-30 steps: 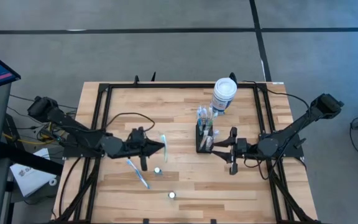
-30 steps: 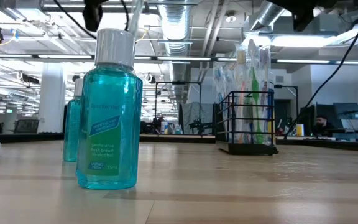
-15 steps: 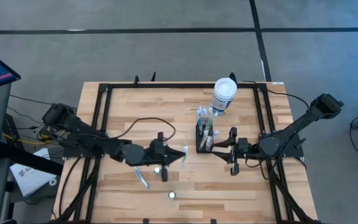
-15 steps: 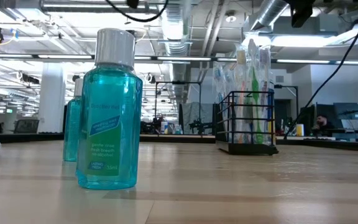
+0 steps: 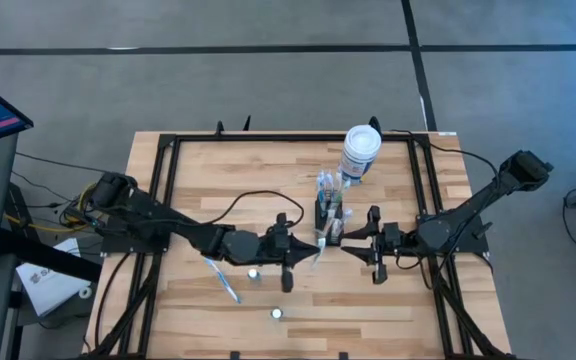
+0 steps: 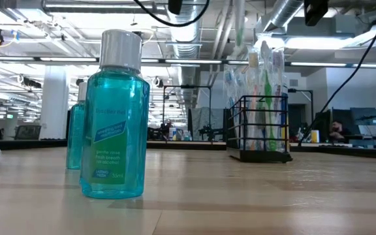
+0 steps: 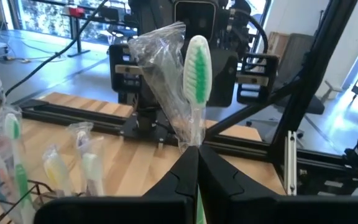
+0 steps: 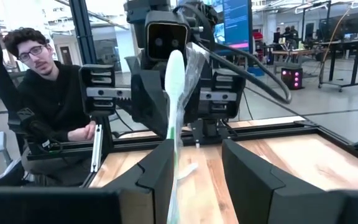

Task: Pick & Place toothbrushing station
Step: Put the green toothbrush into the wire mesh organizer

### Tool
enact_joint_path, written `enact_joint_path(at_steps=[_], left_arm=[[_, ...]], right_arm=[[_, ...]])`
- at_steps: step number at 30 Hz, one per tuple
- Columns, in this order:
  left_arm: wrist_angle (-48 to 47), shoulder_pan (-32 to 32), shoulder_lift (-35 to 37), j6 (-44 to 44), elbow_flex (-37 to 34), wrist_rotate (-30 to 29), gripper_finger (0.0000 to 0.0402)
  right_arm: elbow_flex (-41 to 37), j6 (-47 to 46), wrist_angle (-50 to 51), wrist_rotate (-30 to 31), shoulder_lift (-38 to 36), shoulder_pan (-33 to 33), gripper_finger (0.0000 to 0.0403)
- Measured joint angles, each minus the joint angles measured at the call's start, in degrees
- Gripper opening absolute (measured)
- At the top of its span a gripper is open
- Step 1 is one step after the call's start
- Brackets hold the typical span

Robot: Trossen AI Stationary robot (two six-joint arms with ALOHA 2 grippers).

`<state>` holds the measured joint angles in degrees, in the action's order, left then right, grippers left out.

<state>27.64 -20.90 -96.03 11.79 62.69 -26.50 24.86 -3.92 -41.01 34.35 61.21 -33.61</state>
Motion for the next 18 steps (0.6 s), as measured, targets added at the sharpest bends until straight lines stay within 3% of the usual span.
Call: enact_joint_path(at_steps=[12,18], left_arm=[[4.47,0.93,-1.18,-2.05,0.94,0.04,0.0000],[6.51,1.36,-3.87,-2.59,1.06,1.60,0.0000]], right_arm=[[0.00,1.29,-1.52,-0.07,0.26,0.00,0.0127],[0.05,4.11,-7.43,-0.26,4.82,0.04,0.0127]])
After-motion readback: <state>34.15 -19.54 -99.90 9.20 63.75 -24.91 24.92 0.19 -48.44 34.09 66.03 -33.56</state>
